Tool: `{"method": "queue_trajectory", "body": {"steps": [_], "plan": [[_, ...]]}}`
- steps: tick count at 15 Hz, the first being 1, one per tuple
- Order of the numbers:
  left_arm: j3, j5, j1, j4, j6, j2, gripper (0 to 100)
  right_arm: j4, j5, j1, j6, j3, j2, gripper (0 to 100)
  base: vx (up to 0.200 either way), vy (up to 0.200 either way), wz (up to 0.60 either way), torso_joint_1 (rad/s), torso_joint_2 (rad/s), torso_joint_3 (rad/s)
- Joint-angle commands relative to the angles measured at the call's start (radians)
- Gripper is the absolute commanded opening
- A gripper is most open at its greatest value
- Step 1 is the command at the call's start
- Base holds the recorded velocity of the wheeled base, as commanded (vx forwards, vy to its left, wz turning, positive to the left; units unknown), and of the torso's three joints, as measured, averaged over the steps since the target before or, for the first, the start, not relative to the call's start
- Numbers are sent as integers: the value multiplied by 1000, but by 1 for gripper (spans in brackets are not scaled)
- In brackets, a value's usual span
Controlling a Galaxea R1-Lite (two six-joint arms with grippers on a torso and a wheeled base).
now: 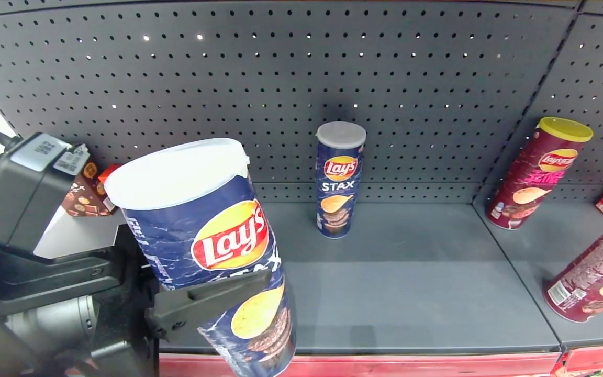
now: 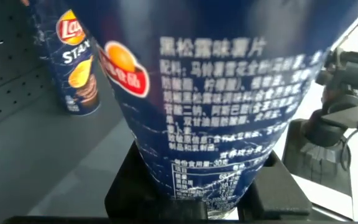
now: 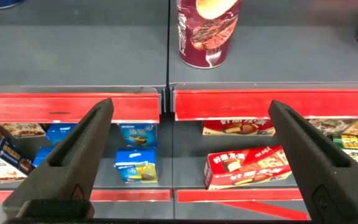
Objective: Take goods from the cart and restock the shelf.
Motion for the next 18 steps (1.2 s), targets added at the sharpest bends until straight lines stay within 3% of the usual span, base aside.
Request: {"method": "queue_trajectory", "body": {"steps": [1, 6, 7, 9, 10, 12, 13, 16, 18], "plan": [[-2, -2, 7, 0, 0, 1, 0, 0, 1, 0, -1, 0, 1, 100, 0, 0, 0, 0, 0, 0], [29, -25, 28, -11, -11, -10, 0, -2, 27, 0, -1, -3, 1, 100, 0, 0, 0, 0, 0, 0], [37, -32, 60, -58, -16, -9, 0, -11, 86, 14, 15, -207, 123, 100, 0, 0, 0, 0, 0, 0], [44, -71, 82, -94, -28, -6, 0, -2, 144, 48, 47, -456, 410, 100, 0, 0, 0, 0, 0, 0], [43, -69, 85, -94, -29, -6, 0, 4, 237, 98, 19, -502, 466, 100, 0, 0, 0, 0, 0, 0], [32, -69, 105, -94, -42, 5, 0, 0, 300, 147, -33, -541, 568, 100, 0, 0, 0, 0, 0, 0], [26, -69, 114, -94, -51, 14, 0, -9, 349, 221, -87, -595, 697, 100, 0, 0, 0, 0, 0, 0], [23, -69, 117, -94, -52, 34, 0, -89, 354, 417, -104, -650, 903, 100, 0, 0, 0, 0, 0, 0], [23, -69, 117, -94, -52, 34, 0, -128, 356, 445, -104, -660, 998, 100, 0, 0, 0, 0, 0, 0]]}}
